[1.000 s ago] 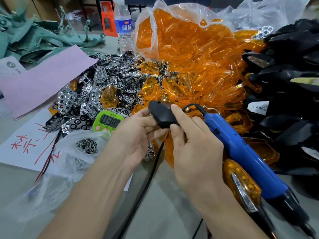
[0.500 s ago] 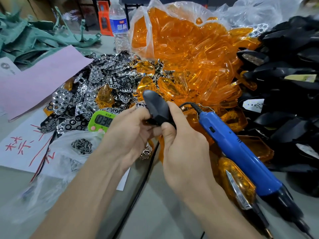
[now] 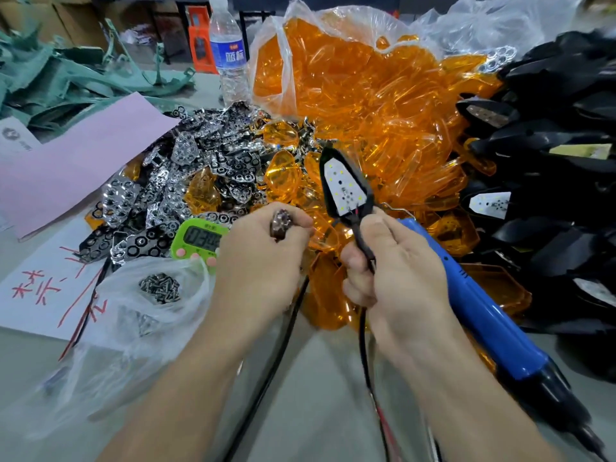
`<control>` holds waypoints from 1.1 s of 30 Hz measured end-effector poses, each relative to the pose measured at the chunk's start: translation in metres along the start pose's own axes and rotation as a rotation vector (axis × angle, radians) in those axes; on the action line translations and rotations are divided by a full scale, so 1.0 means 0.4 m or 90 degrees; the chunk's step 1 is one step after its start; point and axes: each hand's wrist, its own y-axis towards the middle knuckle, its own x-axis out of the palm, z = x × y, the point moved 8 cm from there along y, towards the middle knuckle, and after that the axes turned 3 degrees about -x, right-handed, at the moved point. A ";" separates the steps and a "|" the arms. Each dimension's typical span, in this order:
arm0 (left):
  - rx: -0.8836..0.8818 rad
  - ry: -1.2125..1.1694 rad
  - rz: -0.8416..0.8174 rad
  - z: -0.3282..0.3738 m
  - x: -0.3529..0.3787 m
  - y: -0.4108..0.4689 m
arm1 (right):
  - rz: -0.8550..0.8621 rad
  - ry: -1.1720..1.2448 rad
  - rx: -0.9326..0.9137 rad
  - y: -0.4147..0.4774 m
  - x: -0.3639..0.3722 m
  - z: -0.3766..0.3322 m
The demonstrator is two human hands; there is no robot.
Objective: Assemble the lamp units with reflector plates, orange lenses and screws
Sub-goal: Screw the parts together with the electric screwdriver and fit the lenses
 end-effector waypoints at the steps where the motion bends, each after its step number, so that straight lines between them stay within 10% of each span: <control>1: 0.034 0.060 0.006 0.021 0.009 -0.010 | -0.014 0.038 0.069 -0.003 0.001 0.010; 7: -0.043 -0.386 -0.095 0.021 0.039 -0.018 | -0.143 0.174 0.240 -0.024 0.043 0.039; 33: -0.021 -0.377 -0.100 0.052 0.000 -0.013 | -0.168 -0.217 0.114 -0.045 0.066 0.048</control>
